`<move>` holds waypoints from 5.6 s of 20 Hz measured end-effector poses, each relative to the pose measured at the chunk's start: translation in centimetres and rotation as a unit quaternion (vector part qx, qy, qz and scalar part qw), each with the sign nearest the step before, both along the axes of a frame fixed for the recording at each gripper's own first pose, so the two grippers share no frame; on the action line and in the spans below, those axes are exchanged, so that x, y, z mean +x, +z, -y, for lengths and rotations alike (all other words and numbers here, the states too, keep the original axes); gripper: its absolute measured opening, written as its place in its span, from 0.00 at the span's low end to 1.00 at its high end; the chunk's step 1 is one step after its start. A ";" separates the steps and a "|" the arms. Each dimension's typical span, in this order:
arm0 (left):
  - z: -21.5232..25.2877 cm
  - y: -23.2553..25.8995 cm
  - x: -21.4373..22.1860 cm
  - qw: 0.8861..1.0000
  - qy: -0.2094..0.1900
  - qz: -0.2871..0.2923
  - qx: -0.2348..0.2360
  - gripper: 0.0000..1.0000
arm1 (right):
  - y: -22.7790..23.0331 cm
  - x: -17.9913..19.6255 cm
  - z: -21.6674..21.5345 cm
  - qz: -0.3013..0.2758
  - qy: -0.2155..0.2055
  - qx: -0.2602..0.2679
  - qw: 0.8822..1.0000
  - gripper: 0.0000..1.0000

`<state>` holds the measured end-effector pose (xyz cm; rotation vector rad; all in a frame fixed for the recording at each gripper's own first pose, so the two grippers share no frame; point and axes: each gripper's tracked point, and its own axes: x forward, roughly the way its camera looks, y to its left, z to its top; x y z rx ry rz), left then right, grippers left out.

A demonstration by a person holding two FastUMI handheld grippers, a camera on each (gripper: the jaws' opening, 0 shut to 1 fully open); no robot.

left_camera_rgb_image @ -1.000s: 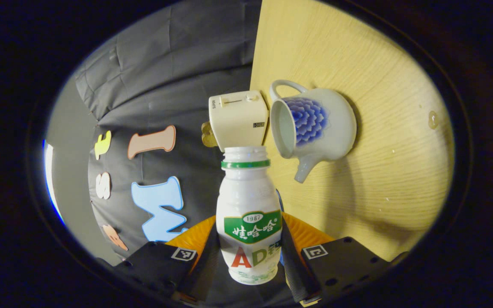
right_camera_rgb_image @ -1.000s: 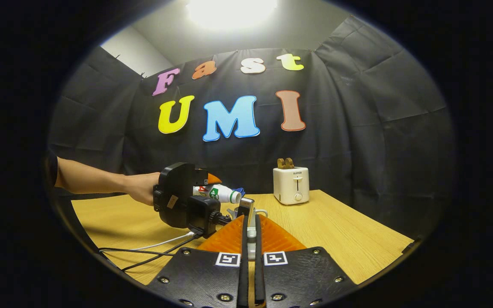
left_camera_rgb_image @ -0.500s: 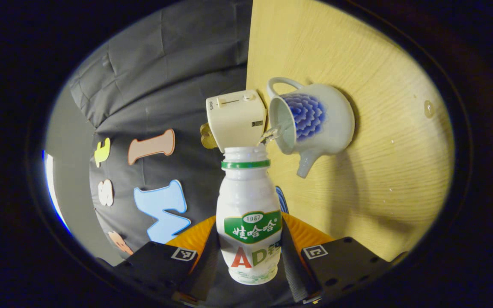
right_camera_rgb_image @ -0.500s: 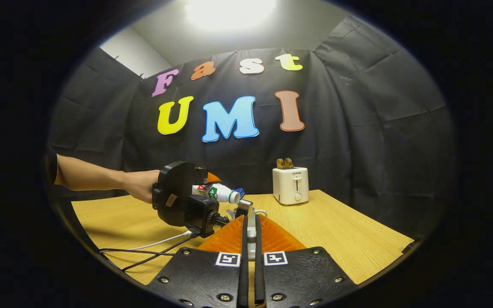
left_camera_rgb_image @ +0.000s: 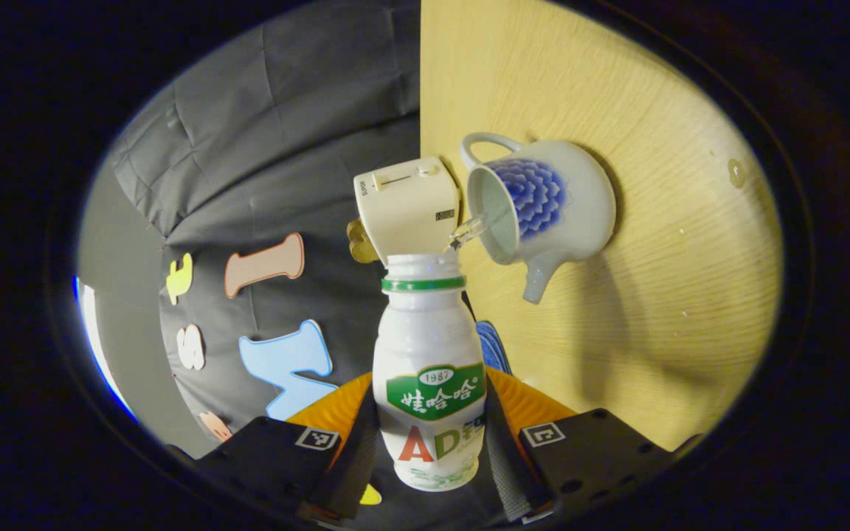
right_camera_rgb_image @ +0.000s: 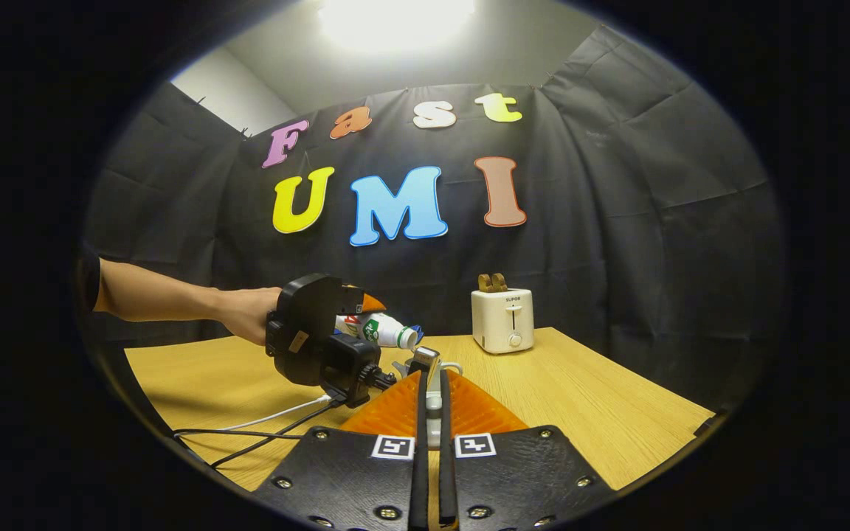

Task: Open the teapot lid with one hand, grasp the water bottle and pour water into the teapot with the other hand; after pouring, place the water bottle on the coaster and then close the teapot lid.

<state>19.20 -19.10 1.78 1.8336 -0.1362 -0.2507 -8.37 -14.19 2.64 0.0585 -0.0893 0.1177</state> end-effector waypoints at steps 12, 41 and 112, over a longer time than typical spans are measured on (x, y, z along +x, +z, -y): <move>0.4 0.3 -0.2 0.999 -0.008 0.005 0.033 0.80 | -0.2 0.0 0.0 -0.003 0.002 0.005 1.000 0.06; 1.4 0.6 -0.5 0.996 -0.034 0.016 0.081 0.80 | 0.0 0.1 0.2 0.002 0.003 0.016 1.000 0.06; -25.4 0.3 4.5 0.604 0.070 -0.121 -0.784 0.75 | 1.9 20.3 -6.3 -0.007 -0.006 -0.061 0.998 0.71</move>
